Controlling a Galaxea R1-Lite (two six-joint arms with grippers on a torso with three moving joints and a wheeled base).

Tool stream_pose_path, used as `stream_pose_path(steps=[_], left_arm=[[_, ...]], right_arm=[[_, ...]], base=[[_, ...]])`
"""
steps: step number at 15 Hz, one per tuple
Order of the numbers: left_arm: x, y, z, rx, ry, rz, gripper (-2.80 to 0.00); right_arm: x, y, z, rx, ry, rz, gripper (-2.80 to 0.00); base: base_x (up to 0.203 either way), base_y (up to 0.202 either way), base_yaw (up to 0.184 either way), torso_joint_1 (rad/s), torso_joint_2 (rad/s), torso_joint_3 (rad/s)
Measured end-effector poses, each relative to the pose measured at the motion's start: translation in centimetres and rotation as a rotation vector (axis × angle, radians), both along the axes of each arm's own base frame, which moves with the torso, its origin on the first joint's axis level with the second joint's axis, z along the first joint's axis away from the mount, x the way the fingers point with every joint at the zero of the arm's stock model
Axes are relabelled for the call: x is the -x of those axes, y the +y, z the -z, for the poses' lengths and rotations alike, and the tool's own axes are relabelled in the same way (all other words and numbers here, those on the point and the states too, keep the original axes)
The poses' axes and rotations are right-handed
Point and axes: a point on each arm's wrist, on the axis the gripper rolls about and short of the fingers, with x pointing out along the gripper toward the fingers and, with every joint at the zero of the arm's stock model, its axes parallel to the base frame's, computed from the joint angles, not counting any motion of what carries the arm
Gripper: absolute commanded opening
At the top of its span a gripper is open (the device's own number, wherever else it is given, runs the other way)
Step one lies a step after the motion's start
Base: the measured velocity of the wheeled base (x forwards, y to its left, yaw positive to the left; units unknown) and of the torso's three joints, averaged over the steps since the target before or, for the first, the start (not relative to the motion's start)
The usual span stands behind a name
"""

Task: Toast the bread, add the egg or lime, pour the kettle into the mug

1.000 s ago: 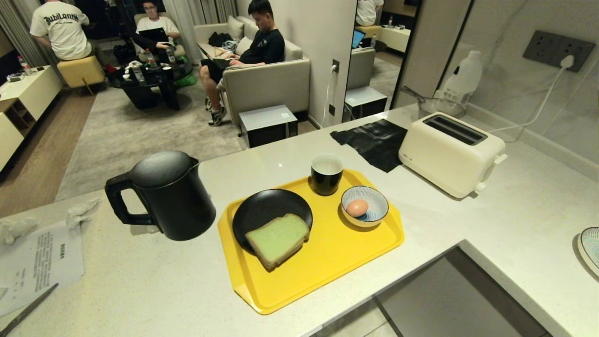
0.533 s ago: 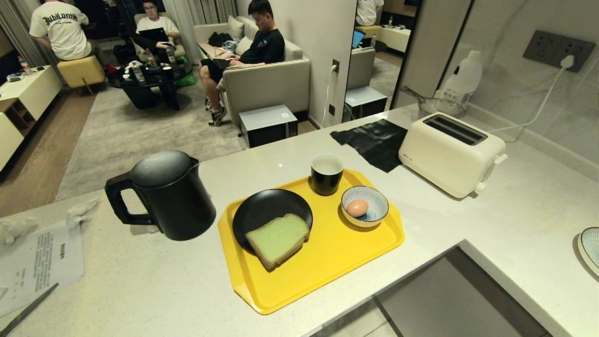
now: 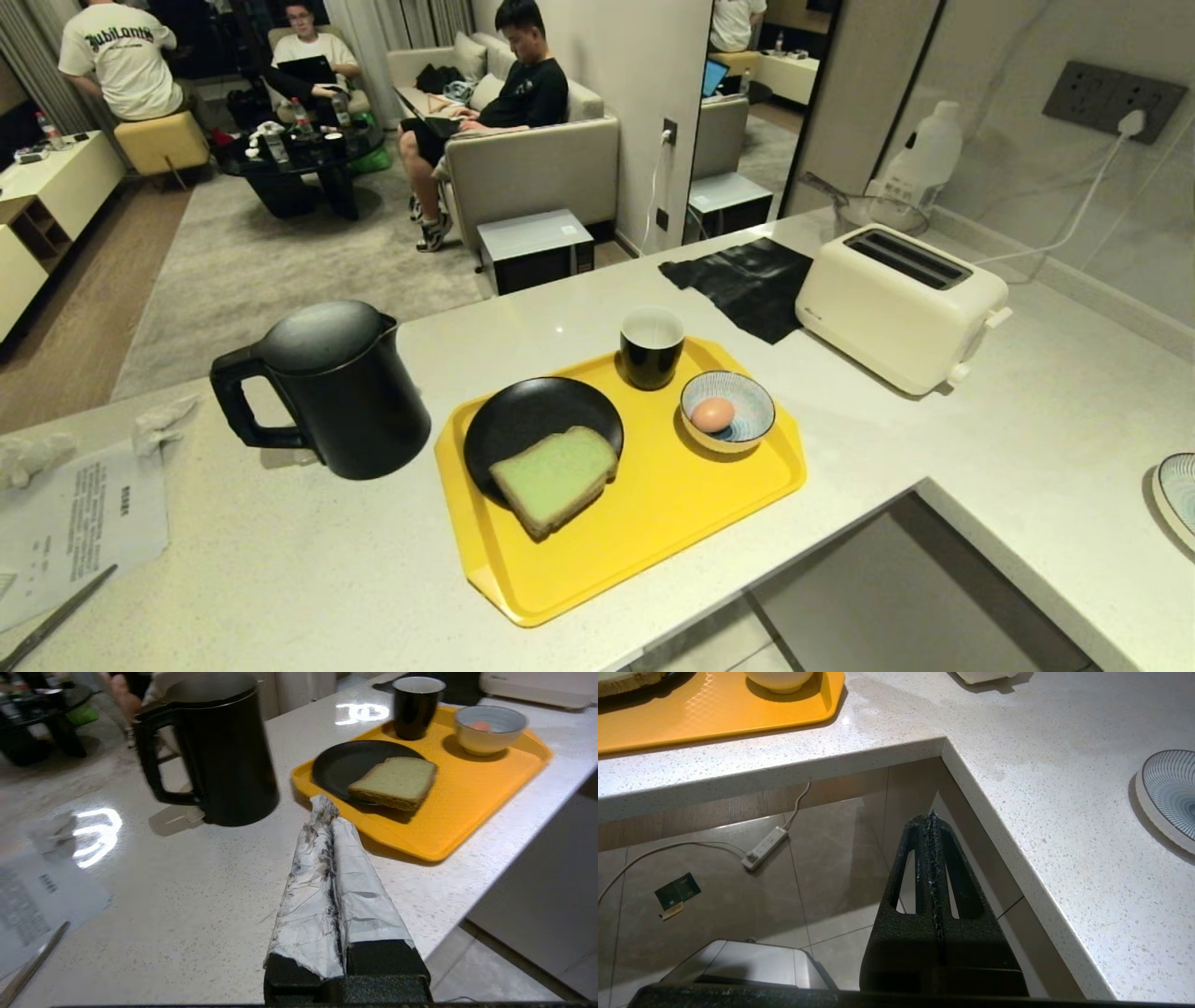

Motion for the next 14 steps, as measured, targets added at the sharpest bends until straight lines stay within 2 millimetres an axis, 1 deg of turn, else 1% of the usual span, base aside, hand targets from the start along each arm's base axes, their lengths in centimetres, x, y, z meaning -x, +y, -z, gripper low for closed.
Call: stream_pose_path(steps=[3,5,6,14], left_arm=[[0.0,0.3,0.5,0.005,0.037,-0.139,-2.8],[-0.1,0.5,1.5,-0.039,0.117,-0.231,-2.8],[0.0,0.5,1.8,-0.04,0.148,-0.239,-2.8],[0.0,0.6,1.8,0.022,0.153,-0.246,-2.8]], right_arm=[[0.0,0.0,0.0,0.0,0.0,0.0,-2.8],[0.0,0.0,0.0,0.0,0.0,0.0,-2.8],[0.0,0.0,0.0,0.0,0.0,0.0,-2.8],[0.0,0.0,0.0,0.0,0.0,0.0,-2.8]], base=[[0.0,0.0,0.0,0.0,0.0,0.0],[0.0,0.0,0.0,0.0,0.0,0.0],[0.0,0.0,0.0,0.0,0.0,0.0],[0.0,0.0,0.0,0.0,0.0,0.0]])
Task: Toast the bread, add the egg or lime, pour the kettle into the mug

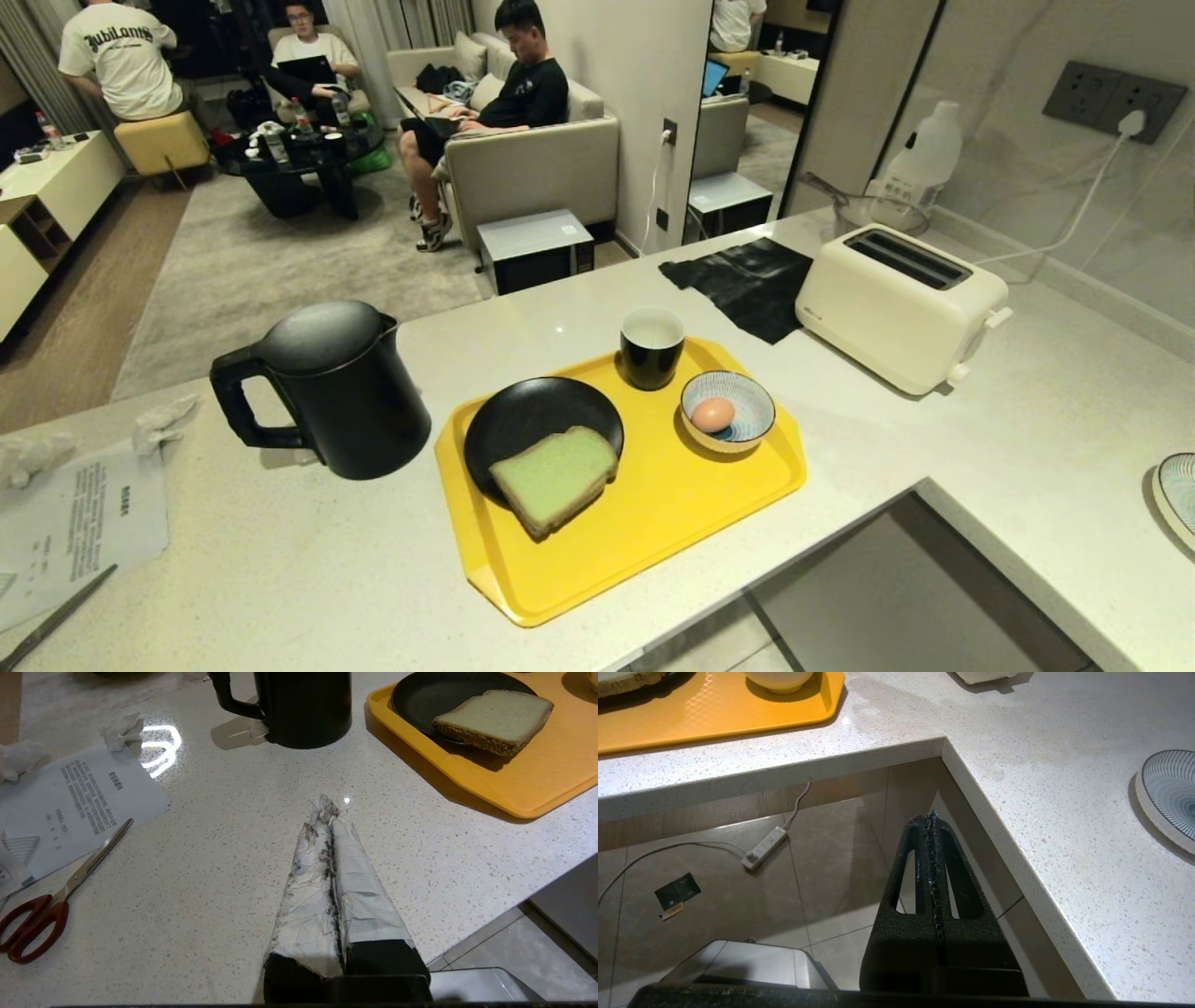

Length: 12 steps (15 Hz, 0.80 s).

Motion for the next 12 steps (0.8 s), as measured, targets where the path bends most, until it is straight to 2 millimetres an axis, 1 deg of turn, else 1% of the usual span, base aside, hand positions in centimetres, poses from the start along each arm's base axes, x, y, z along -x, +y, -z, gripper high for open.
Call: stream_pose_path(steps=[9,10,12], left_arm=[[0.0,0.0,0.0,0.005,0.0,0.001,-2.8],[0.0,0.0,0.0,0.007,0.0,0.0,-2.8],[0.0,0.0,0.0,0.005,0.0,0.001,-2.8]], right_arm=[[0.0,0.0,0.0,0.007,0.002,-0.002,-2.8],[0.1,0.0,-0.3,0.005,-0.004,-0.007,-2.8],[0.6,0.1,-2.3,-0.02,-0.031,-0.047,-2.8]], base=[[0.0,0.0,0.0,0.0,0.0,0.0],[0.0,0.0,0.0,0.0,0.0,0.0],[0.0,0.0,0.0,0.0,0.0,0.0]])
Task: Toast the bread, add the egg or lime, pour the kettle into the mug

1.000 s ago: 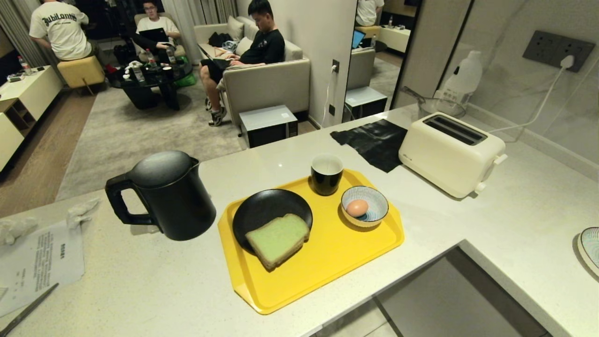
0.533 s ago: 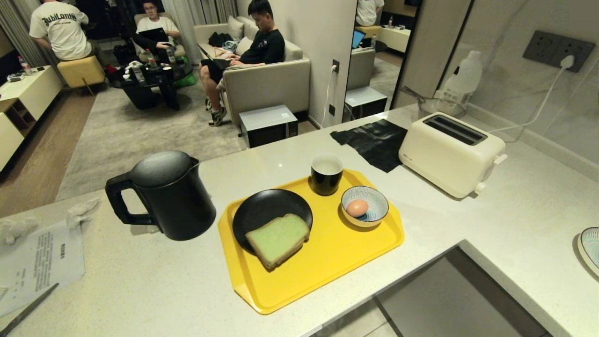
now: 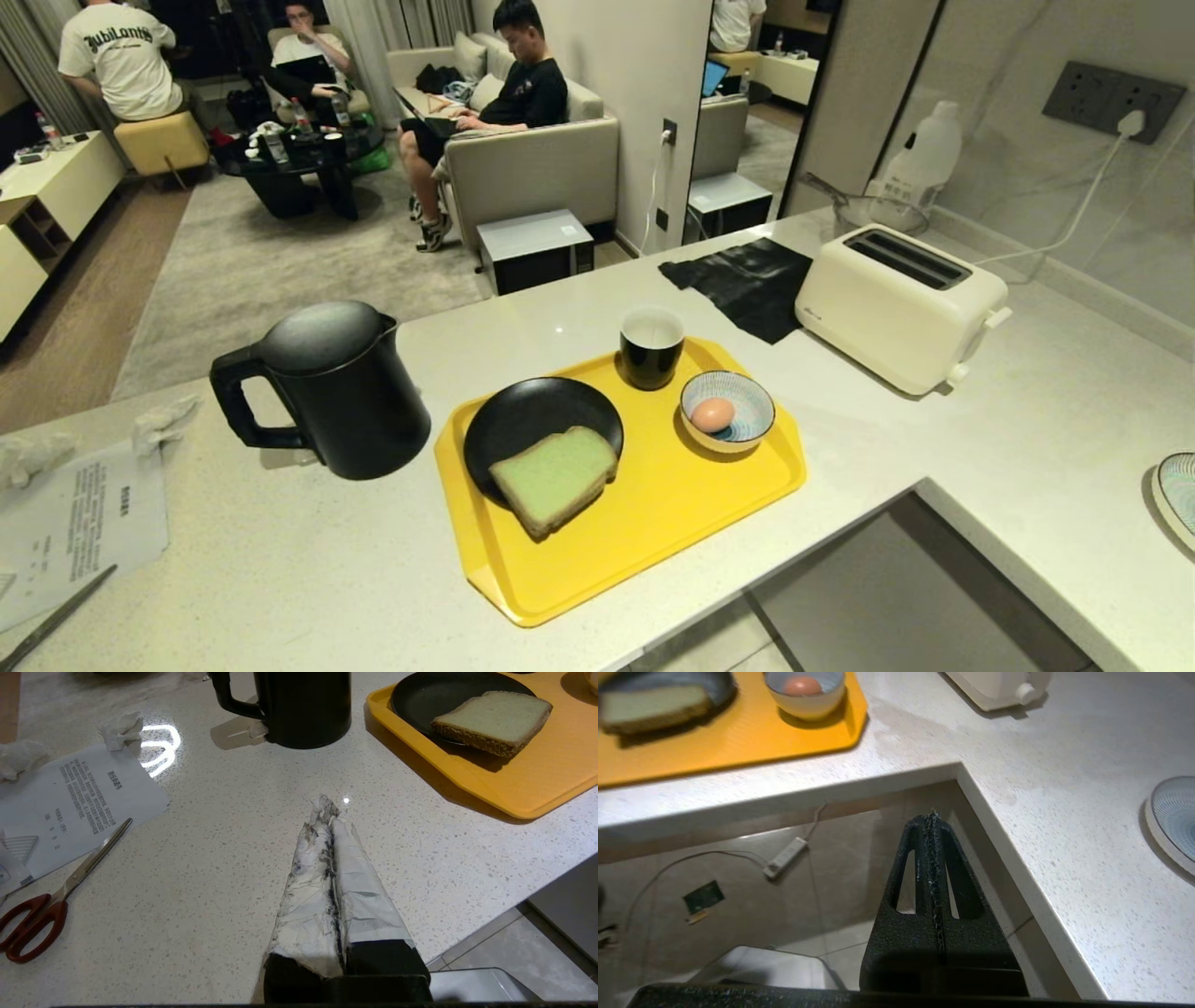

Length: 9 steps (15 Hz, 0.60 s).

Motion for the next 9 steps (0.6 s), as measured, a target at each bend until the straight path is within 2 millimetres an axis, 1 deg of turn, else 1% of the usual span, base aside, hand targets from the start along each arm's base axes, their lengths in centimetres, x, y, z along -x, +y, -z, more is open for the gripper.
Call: stream_pose_path(steps=[2,4,7,9], left_arm=[[0.0,0.0,0.0,0.001,0.0,0.002,-2.8],[0.0,0.0,0.0,0.001,-0.001,0.003,-2.8],[0.0,0.0,0.0,0.023,0.0,-0.002,-2.8],[0.0,0.0,0.0,0.041,0.0,-0.005,-2.8]], right_arm=[[0.3,0.1,-2.8,-0.017,0.037,-0.047,-2.8],[-0.3,0.2,-5.9,-0.028,0.11,-0.103,-2.8],[-2.6,0.3,-11.1,-0.035,0.197,-0.146,-2.8],[-4.9,0.4,-13.2,-0.016,0.306,-0.156,-2.8]], base=[[0.0,0.0,0.0,0.0,0.0,0.0],[0.0,0.0,0.0,0.0,0.0,0.0],[0.0,0.0,0.0,0.0,0.0,0.0],[0.0,0.0,0.0,0.0,0.0,0.0]])
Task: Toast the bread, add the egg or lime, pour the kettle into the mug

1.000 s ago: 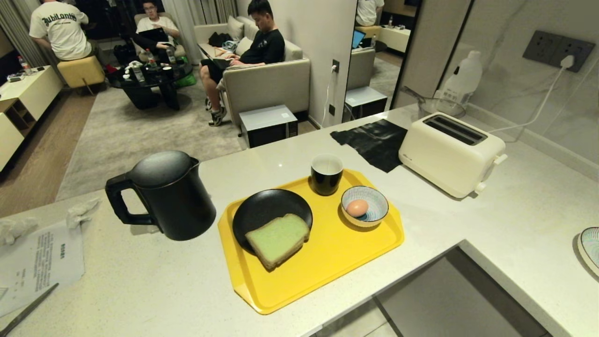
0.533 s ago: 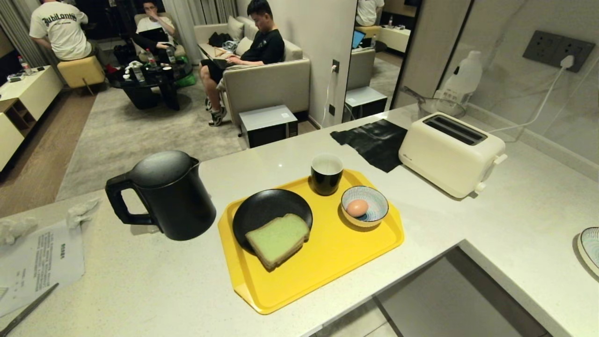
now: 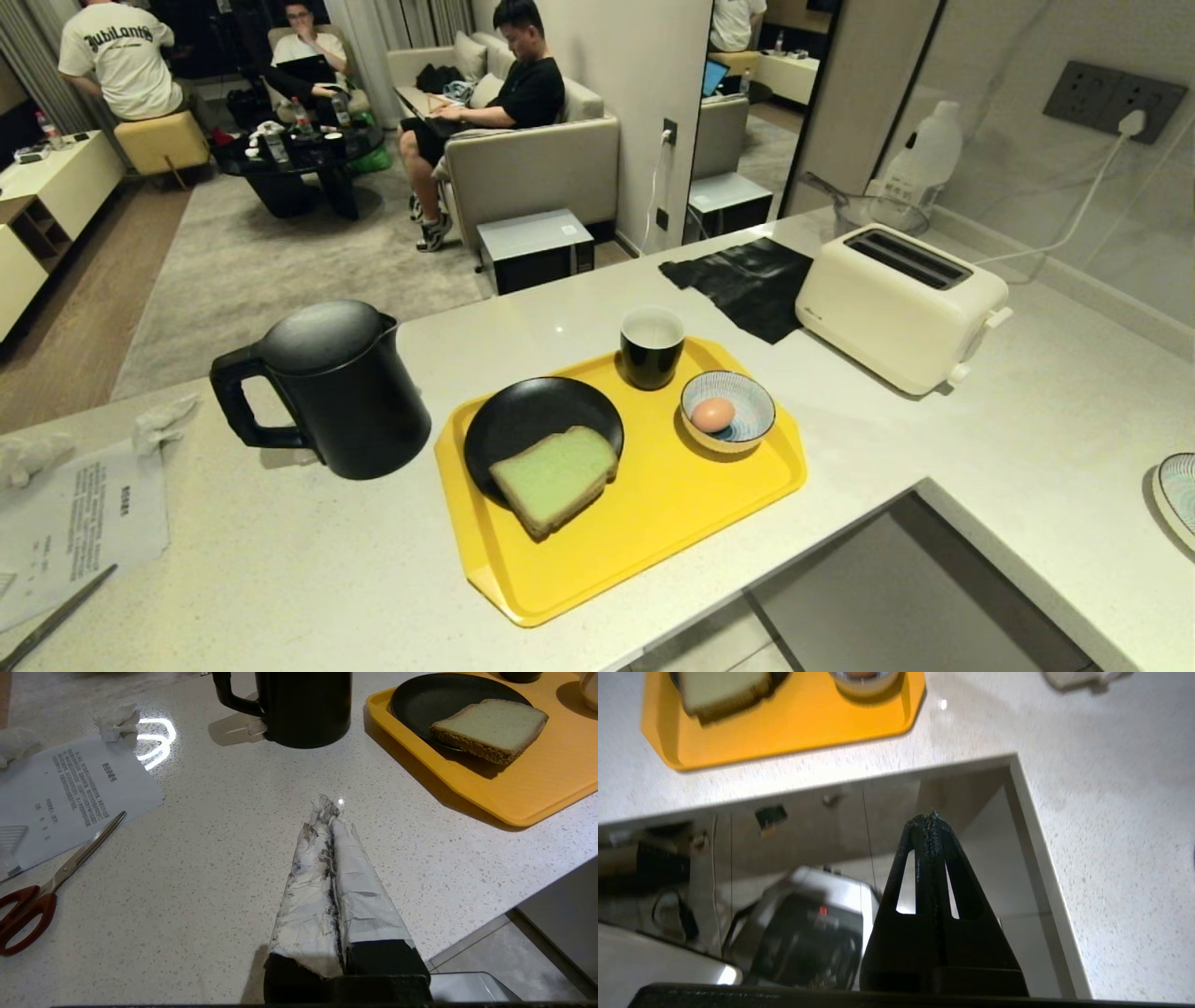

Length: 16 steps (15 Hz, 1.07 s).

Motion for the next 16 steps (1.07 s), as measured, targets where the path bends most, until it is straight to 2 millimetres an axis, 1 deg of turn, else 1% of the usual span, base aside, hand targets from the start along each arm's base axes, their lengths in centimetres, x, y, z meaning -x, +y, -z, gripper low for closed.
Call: stream_pose_path(steps=[3,4,8,10,13,15,16], left_arm=[[0.0,0.0,0.0,0.002,0.0,0.0,-2.8],[0.0,0.0,0.0,0.002,0.0,0.0,-2.8],[0.0,0.0,0.0,0.002,0.0,-0.001,-2.8],[0.0,0.0,0.0,0.002,0.001,0.0,-2.8],[0.0,0.0,0.0,0.002,0.001,0.0,-2.8],[0.0,0.0,0.0,0.002,0.001,0.0,-2.8],[0.0,0.0,0.0,0.002,0.001,0.0,-2.8]], right_arm=[[-4.7,0.0,-1.4,0.057,0.167,-0.005,-2.8],[-6.6,0.0,-1.7,0.073,0.214,-0.007,-2.8],[-14.0,0.4,-2.8,0.11,0.326,-0.066,-2.8],[-17.4,0.8,-2.4,0.145,0.37,-0.111,-2.8],[-21.7,1.4,-0.7,0.199,0.443,-0.169,-2.8],[-23.3,2.2,0.6,0.253,0.485,-0.233,-2.8],[-23.5,2.5,1.2,0.294,0.511,-0.271,-2.8]], base=[[0.0,0.0,0.0,0.0,0.0,0.0],[0.0,0.0,0.0,0.0,0.0,0.0],[0.0,0.0,0.0,0.0,0.0,0.0],[0.0,0.0,0.0,0.0,0.0,0.0],[0.0,0.0,0.0,0.0,0.0,0.0],[0.0,0.0,0.0,0.0,0.0,0.0],[0.0,0.0,0.0,0.0,0.0,0.0]])
